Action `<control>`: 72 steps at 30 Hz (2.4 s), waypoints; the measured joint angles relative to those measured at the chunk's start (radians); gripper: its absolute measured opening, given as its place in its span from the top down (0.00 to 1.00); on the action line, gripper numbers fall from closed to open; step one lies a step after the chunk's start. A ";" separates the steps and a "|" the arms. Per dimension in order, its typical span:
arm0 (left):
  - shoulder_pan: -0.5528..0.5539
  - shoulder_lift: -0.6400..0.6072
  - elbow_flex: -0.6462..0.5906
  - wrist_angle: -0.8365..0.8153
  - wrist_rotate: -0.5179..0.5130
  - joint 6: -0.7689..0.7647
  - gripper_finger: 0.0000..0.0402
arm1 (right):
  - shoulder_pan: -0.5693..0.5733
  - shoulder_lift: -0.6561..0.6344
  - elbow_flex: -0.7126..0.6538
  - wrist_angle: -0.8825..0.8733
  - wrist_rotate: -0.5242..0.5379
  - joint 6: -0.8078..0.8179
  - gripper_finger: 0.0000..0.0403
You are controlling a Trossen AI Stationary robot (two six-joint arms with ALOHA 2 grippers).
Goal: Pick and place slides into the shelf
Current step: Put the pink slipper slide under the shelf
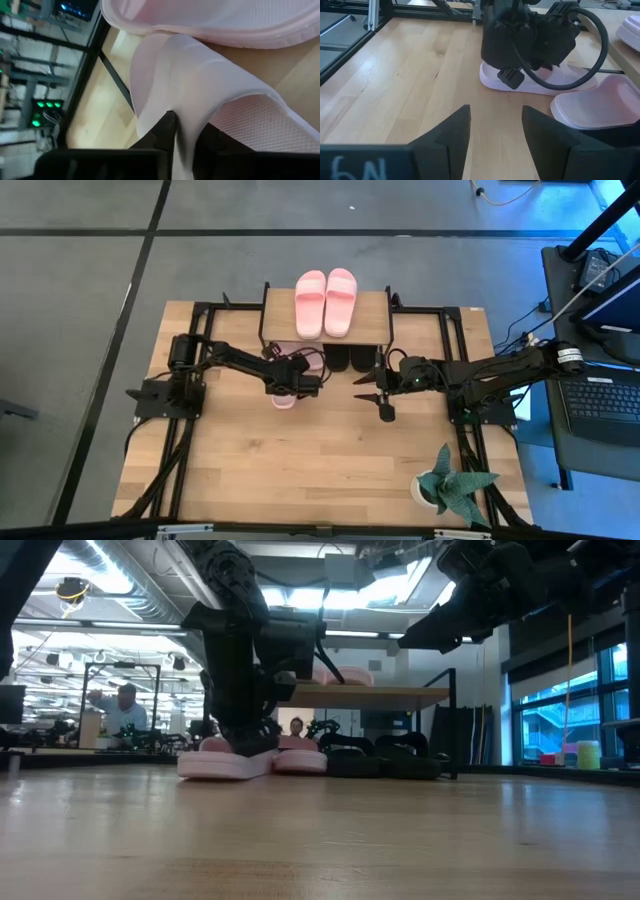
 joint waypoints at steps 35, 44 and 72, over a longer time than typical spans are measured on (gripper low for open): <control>-0.046 0.002 0.121 -0.146 0.033 0.001 0.55 | 0.000 0.000 0.000 -0.001 0.000 -0.001 0.55; -0.066 0.002 0.150 -0.175 0.023 0.017 0.55 | 0.000 0.000 0.000 -0.001 0.000 -0.001 0.55; -0.117 0.002 0.150 -0.236 0.094 -0.002 0.31 | 0.000 0.000 0.000 -0.010 0.000 -0.001 0.55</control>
